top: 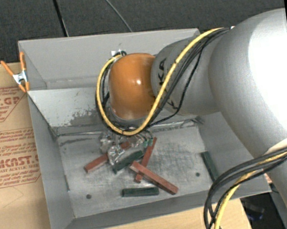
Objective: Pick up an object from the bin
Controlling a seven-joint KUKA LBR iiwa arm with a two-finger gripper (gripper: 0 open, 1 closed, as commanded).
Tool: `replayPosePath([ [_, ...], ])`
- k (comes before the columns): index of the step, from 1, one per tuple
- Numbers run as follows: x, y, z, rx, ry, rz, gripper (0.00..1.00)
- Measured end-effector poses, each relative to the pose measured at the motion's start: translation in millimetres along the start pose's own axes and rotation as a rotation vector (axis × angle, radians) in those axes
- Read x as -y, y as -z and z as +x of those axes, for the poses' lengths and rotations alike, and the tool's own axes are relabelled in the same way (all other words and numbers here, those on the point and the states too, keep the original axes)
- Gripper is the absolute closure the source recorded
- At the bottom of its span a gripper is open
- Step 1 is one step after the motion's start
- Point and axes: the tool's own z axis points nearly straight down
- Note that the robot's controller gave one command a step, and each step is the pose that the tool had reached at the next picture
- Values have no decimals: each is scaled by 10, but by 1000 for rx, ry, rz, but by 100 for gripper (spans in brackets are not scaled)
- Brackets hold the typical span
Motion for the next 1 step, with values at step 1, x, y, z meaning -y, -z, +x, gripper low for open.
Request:
replayPosePath([
  [1,-3,140,1,1,0,0,100],
])
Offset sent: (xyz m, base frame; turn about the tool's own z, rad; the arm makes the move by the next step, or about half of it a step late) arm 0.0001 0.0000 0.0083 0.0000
